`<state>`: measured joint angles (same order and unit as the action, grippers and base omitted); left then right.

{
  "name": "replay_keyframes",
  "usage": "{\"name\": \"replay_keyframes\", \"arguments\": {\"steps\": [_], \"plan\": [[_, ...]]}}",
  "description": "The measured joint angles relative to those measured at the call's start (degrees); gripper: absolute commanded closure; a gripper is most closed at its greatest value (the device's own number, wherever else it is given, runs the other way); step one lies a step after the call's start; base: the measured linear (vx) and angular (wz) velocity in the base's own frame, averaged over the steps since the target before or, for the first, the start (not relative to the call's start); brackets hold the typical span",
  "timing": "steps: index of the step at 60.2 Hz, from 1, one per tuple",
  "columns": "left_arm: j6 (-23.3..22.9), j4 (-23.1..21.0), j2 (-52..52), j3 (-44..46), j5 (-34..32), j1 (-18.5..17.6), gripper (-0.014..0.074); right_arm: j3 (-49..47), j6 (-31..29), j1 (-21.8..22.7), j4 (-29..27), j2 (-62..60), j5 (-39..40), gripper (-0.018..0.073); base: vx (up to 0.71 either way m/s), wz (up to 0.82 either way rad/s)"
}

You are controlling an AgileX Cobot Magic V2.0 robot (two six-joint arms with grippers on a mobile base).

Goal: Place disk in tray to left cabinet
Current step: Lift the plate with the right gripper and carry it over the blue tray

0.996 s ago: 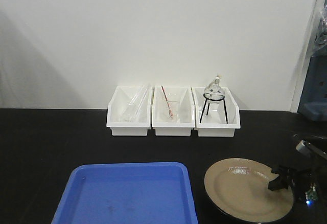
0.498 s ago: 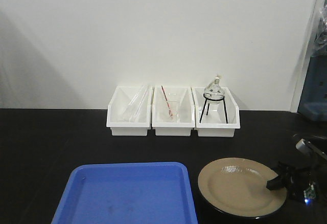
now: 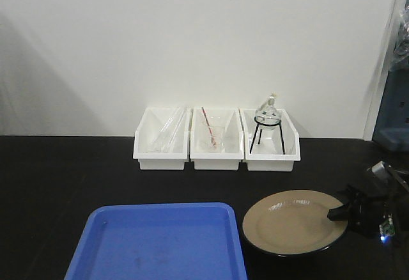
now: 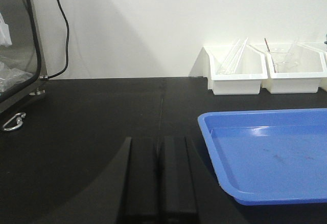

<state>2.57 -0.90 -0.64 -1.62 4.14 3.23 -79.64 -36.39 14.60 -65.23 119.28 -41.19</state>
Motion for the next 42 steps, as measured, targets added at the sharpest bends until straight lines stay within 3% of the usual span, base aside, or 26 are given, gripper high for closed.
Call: {"name": "replay_keyframes", "arguments": {"steps": [17,31,42], "plan": [[0.0,0.0,0.0,0.0,0.0,0.0,0.0605,0.0,-1.79,0.0,-2.33,-0.8,-0.08,0.0568,0.0,0.0],[0.0,0.0,0.0,0.0,0.0,0.0,0.0605,0.49,-8.8,0.0,-14.63,-0.94,-2.22,0.0564,0.0,0.0],[0.0,0.0,0.0,0.0,0.0,0.0,0.0605,0.49,-10.19,0.0,-23.25,-2.72,-3.56,0.0564,0.0,0.0]]}}
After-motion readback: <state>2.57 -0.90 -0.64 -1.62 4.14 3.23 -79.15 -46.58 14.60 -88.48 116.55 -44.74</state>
